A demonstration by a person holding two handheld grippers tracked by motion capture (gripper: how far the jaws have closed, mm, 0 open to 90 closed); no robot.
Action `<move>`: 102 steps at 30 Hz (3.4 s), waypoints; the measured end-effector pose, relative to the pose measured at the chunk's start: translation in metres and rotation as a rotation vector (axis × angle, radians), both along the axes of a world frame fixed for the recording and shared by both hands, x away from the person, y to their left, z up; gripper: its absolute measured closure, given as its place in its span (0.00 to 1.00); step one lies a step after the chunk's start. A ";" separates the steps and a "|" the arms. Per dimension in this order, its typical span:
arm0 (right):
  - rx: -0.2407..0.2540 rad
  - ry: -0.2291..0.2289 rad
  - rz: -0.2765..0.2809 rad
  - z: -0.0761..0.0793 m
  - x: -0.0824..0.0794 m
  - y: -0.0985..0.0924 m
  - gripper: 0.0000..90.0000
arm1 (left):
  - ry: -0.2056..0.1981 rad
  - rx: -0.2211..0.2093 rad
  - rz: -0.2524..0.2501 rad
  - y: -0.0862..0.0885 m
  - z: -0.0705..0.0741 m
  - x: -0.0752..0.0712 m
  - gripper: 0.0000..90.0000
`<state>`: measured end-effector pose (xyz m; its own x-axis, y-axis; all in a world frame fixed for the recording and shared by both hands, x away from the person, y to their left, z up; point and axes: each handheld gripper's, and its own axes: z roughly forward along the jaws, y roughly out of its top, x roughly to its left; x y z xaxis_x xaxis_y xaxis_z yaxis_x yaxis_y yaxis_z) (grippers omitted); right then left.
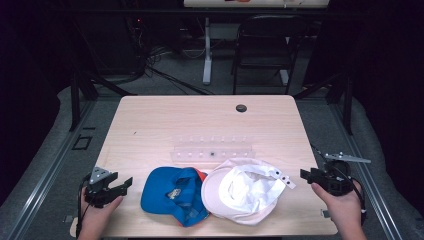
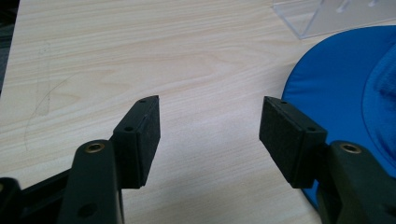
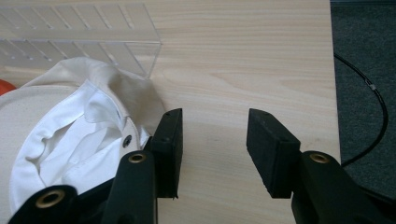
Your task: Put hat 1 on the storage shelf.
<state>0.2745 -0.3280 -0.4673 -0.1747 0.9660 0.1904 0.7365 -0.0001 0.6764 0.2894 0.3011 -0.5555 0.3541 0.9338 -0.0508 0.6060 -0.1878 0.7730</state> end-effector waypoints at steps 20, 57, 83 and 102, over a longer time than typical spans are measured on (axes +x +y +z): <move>0.002 0.132 0.083 0.024 0.017 0.026 0.60 | 0.015 0.041 -0.020 -0.007 -0.004 0.000 0.43; 0.186 0.556 0.070 -0.016 0.056 0.048 0.65 | 0.017 0.049 -0.027 -0.007 -0.006 0.002 0.43; 0.102 0.519 0.092 0.003 0.054 0.065 0.90 | 0.020 0.046 -0.019 -0.005 -0.006 0.002 0.43; 0.147 0.514 0.125 0.020 0.051 0.069 0.90 | 0.017 0.054 -0.024 -0.006 -0.006 0.002 0.43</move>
